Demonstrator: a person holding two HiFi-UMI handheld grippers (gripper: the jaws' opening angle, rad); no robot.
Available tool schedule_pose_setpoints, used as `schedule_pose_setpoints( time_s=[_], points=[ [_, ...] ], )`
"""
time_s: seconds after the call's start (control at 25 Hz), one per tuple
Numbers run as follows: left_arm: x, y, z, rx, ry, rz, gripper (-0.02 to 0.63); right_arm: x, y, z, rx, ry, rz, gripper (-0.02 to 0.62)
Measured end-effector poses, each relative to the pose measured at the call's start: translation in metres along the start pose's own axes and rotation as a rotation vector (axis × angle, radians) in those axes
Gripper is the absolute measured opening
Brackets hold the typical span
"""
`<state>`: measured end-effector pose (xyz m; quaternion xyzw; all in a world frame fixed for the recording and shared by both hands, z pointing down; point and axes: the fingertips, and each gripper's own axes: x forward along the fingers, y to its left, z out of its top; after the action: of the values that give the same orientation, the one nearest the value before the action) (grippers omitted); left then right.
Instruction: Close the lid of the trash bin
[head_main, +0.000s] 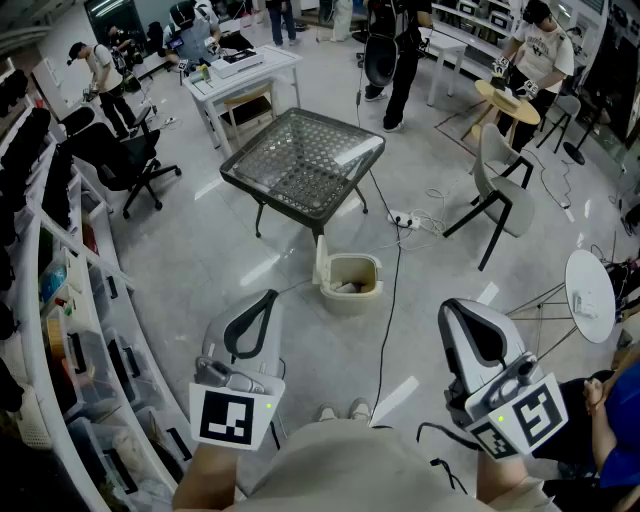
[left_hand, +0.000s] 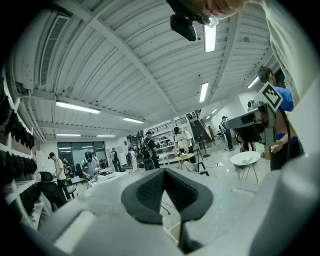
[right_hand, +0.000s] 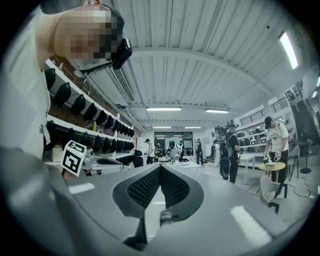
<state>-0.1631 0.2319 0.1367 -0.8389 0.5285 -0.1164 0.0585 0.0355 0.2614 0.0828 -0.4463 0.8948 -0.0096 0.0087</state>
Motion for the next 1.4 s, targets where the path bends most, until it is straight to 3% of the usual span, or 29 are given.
schedule_pose_setpoints(
  time_s=[0.64, 1.04, 1.4],
  points=[
    [0.016, -0.025, 0.000, -0.023, 0.039, 0.022, 0.003, -0.022, -0.035, -0.006, 0.018, -0.014, 0.006, 0.003],
    [0.026, -0.049, 0.003, 0.003, 0.053, 0.046, 0.003, -0.035, -0.057, -0.022, 0.038, -0.013, 0.038, 0.003],
    [0.049, -0.046, 0.006, 0.007, 0.046, 0.066, 0.003, -0.024, -0.076, -0.039, 0.061, 0.012, 0.048, 0.003]
  ],
)
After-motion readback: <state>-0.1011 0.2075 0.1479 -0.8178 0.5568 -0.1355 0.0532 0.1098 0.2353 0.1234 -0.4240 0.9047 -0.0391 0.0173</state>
